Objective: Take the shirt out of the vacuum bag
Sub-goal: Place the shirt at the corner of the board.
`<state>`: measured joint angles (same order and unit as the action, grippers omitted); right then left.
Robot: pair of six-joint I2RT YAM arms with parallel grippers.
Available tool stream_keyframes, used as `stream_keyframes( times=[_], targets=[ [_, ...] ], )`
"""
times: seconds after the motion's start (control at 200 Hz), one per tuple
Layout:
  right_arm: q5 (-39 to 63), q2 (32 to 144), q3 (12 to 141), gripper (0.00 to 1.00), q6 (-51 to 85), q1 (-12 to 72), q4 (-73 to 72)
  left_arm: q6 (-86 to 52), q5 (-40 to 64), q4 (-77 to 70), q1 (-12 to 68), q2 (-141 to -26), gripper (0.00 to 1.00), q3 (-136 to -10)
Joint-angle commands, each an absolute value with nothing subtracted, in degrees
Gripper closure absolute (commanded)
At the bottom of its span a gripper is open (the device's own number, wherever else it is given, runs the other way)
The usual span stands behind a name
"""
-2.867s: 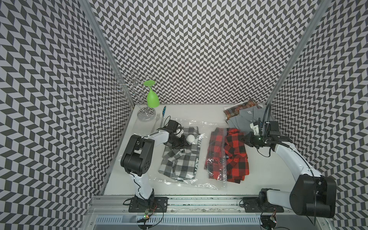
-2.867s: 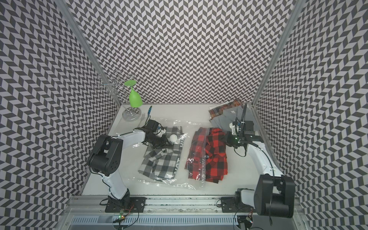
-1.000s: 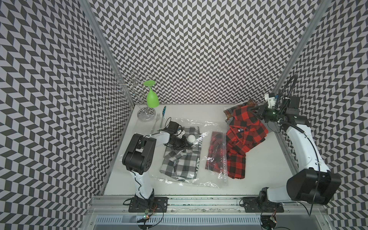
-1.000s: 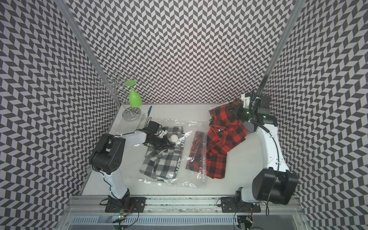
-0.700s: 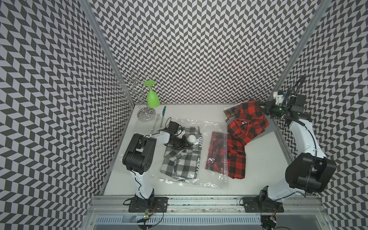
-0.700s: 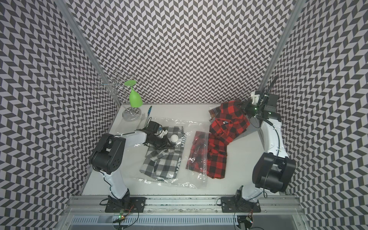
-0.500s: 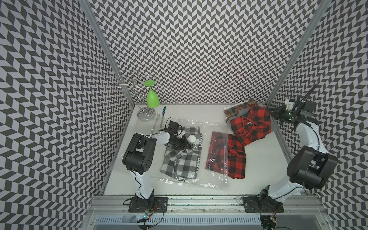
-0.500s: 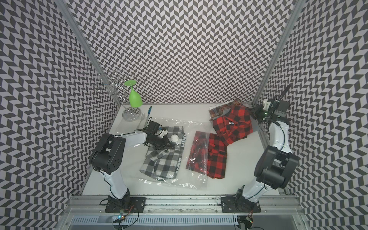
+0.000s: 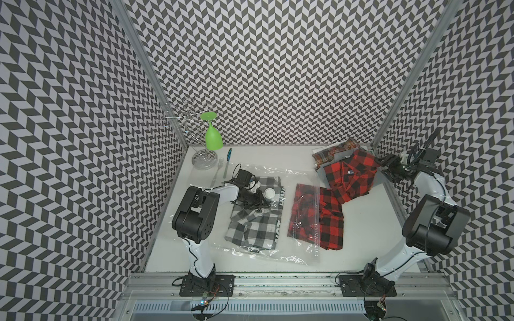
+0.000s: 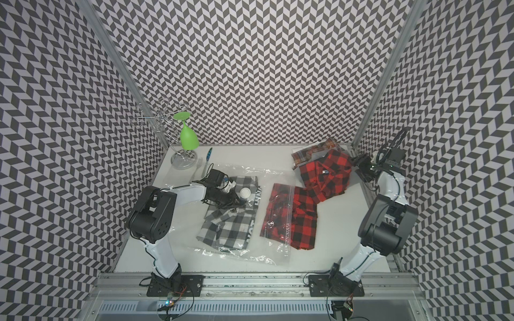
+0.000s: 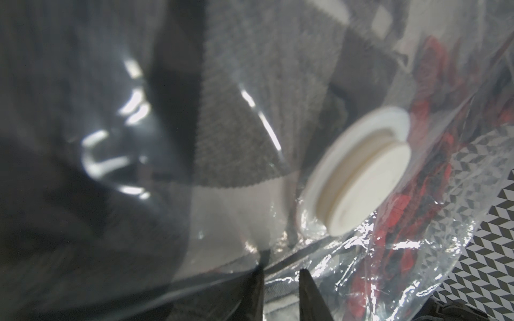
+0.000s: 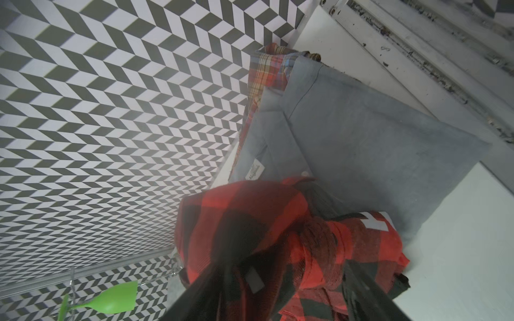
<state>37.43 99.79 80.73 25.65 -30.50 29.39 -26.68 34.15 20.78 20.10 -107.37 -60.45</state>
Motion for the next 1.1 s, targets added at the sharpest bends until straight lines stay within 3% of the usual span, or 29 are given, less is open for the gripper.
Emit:
stream_keyframes(
  times=[0.0, 0.265, 0.436, 0.656, 1.096],
  targets=[
    [32.6, 94.0, 82.0, 0.29, 20.0, -29.4, 34.1, -26.9, 30.3, 23.1, 21.7, -110.8, 0.74, -58.0],
    [17.9, 80.9, 69.6, 0.26, 16.0, -21.2, 37.6, -27.0, 30.8, 23.0, 21.7, -110.9, 0.73, -57.9],
    [15.9, 75.2, 62.5, 0.17, 11.6, -13.8, 36.7, -26.6, 31.0, 23.2, 21.7, -111.2, 0.73, -58.3],
    [6.3, 76.9, 54.5, 0.16, 9.6, -1.3, 34.6, -26.8, 31.6, 22.5, 21.7, -111.6, 0.73, -58.3],
    [-17.7, 88.5, 59.3, 0.14, 4.4, 13.0, 34.6, -27.4, 32.3, 20.6, 21.7, -112.6, 0.73, -57.0]
  ],
)
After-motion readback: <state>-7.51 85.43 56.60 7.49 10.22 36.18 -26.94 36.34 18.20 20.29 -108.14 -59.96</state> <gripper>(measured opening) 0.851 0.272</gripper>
